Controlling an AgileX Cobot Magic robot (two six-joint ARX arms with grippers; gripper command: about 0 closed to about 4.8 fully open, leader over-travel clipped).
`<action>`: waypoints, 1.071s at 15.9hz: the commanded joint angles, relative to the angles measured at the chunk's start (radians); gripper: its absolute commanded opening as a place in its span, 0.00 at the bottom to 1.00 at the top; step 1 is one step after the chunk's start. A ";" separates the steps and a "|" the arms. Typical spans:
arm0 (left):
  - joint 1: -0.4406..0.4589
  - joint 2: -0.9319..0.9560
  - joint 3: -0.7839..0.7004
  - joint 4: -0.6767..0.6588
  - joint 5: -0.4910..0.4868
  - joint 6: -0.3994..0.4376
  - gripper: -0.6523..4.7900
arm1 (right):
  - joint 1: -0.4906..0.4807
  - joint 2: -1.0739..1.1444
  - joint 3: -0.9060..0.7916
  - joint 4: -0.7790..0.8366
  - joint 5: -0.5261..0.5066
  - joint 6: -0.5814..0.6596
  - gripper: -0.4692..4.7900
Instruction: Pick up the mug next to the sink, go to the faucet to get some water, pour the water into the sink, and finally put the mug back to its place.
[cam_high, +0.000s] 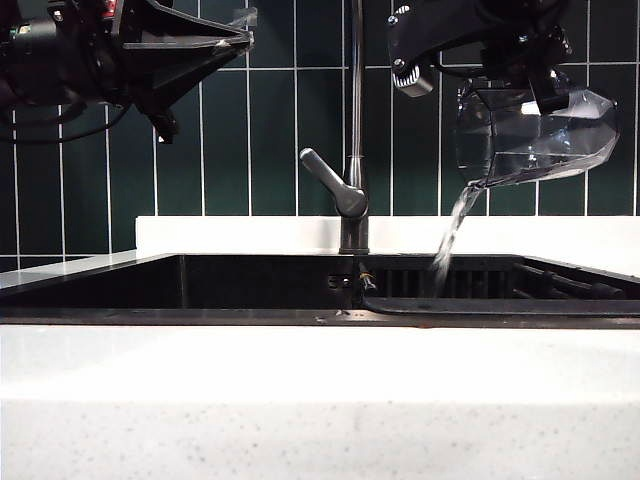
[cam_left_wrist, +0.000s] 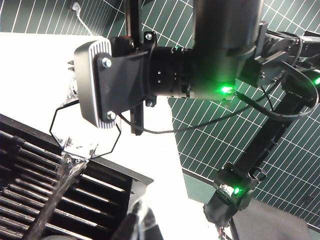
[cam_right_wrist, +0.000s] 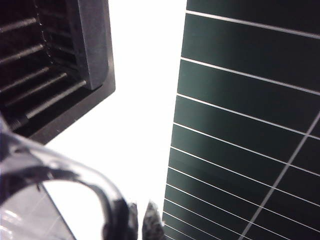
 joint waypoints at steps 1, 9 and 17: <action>0.000 -0.005 0.000 0.005 -0.002 -0.003 0.11 | 0.007 -0.006 0.006 0.022 0.026 -0.028 0.08; 0.000 -0.005 0.000 0.005 0.000 -0.005 0.11 | 0.007 -0.006 0.006 0.022 0.025 -0.019 0.08; 0.001 -0.010 0.000 0.077 0.000 -0.013 0.11 | -0.096 -0.108 -0.045 0.026 -0.408 1.045 0.08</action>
